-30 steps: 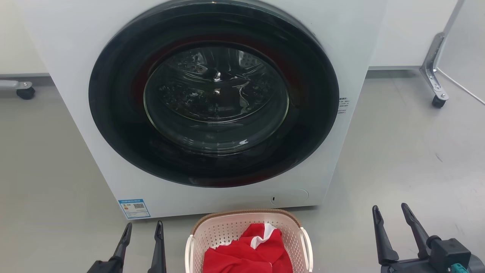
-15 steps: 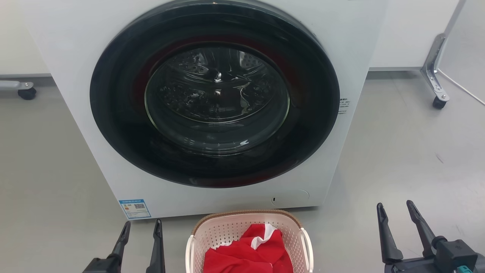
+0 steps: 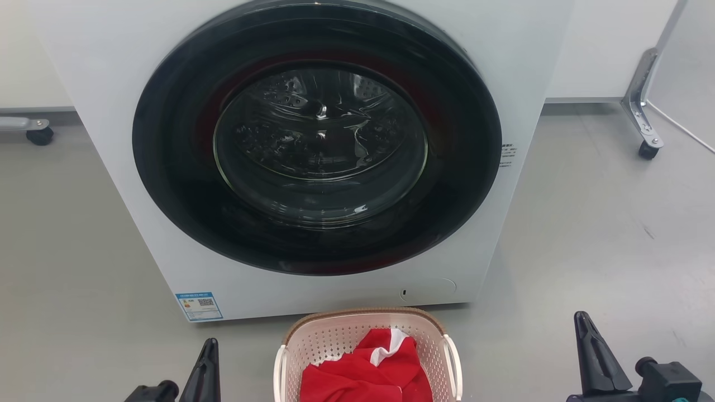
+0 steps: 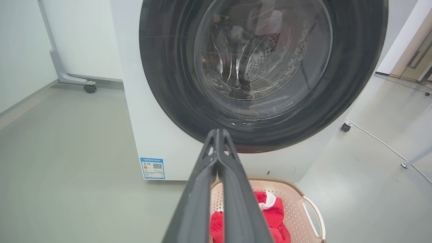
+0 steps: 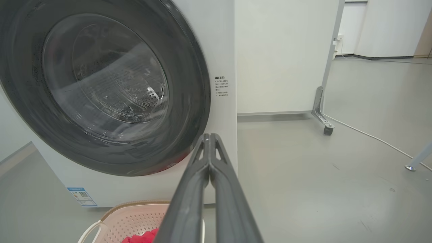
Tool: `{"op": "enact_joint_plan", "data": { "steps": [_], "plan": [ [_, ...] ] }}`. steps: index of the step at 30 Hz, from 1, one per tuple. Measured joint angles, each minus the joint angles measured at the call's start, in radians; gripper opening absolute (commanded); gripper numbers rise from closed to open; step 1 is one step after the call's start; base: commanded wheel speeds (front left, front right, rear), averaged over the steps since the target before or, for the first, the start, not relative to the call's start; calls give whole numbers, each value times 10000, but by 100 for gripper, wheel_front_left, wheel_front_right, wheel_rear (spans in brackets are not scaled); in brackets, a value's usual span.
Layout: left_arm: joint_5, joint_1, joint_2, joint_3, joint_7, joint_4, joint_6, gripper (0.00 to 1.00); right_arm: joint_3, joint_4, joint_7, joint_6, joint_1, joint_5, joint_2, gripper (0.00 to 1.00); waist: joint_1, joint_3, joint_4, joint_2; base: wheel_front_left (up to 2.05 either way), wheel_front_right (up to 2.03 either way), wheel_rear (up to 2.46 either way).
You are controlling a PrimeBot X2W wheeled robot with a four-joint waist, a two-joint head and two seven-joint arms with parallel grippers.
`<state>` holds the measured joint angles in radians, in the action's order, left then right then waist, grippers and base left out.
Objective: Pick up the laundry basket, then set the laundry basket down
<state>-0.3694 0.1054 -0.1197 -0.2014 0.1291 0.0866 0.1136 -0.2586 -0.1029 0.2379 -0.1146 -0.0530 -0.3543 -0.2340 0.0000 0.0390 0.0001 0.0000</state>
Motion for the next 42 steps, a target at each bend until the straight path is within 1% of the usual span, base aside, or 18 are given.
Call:
{"op": "enact_joint_plan", "data": {
  "steps": [3, 14, 29, 30, 32, 36, 37, 38, 42],
  "plan": [
    [-224, -2, 31, 81, -79, 59, -10, 0, 123, -56, -94, 54, 12, -353, 46, 0, 0, -16, 0, 0, 0, 0, 0],
    [-1900, -126, 138, 435, -410, 318, -328, 0, 585, -286, -570, 316, 70, -1914, 286, 0, 0, -65, 0, 0, 0, 0, 0],
    [-3831, -413, 255, 936, -803, 619, -631, 0, 1221, -598, -1151, 679, 288, -3927, 585, 0, 0, -128, 0, 0, 0, 0, 0],
    [-3927, -415, 257, 961, -849, 644, -709, 0, 1260, -617, -1179, 715, 296, -4065, 604, 0, 0, -132, 0, 0, 0, 0, 0],
    [-4228, -431, 267, 1009, -905, 677, -713, 0, 1336, -665, -1279, 738, 360, -4301, 656, 0, 0, -141, -1, 0, 0, 0, 0],
    [-4686, -573, 288, 1137, -1026, 757, -857, 0, 1517, -717, -1438, 846, 473, -4834, 719, 0, 0, -158, 0, 0, 0, 0, 0],
    [-4867, -611, 293, 1181, -1028, 763, -882, 0, 1555, -746, -1482, 892, 473, -4949, 736, 0, 0, -162, -1, 0, 0, 0, 0],
    [-5327, -631, 307, 1292, -1135, 888, -970, 0, 1718, -836, -1590, 980, 485, -5476, 834, 0, 0, -179, 0, 0, 0, 0, 0],
    [-5841, -697, 345, 1394, -1214, 980, -1060, 0, 1883, -941, -1766, 1070, 579, -6002, 909, 0, 0, -196, -1, 0, 0, 0, 0]
  ]
}}
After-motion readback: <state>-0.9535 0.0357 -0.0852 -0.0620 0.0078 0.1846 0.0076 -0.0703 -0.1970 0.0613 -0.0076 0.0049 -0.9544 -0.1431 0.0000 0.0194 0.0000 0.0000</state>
